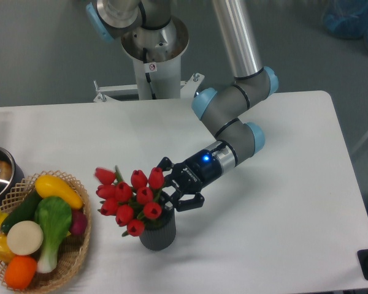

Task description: Insert the flowers into the vase

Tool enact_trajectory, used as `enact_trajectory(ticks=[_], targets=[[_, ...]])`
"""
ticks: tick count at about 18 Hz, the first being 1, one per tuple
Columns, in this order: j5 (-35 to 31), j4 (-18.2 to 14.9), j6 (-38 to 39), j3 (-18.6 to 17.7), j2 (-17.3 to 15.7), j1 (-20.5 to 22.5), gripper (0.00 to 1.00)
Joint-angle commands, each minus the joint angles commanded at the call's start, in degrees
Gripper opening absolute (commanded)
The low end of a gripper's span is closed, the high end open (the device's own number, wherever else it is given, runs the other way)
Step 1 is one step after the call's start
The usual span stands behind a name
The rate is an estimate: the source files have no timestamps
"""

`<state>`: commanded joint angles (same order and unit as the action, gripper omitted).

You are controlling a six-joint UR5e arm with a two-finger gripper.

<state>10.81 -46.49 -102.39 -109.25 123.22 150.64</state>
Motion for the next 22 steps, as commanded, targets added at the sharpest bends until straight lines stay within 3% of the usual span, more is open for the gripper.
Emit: enact_trajectory(ticks=[5, 6, 7, 8, 13, 22], targets=[[-0.09, 0.00, 0.00, 0.00, 0.00, 0.09, 0.60], [-0.09, 0.00, 0.00, 0.09, 0.00, 0.35, 0.66], [-0.09, 0.00, 0.00, 0.09, -0.09, 0.79, 0.88], [-0.09, 0.00, 0.09, 0.00, -0.17, 1.23, 1.00], [-1.84, 0.00, 0.00, -0.88, -2.98, 3.60, 1.00], [-19.49, -0.09, 4.57, 0.88, -13.09, 10.80, 1.00]])
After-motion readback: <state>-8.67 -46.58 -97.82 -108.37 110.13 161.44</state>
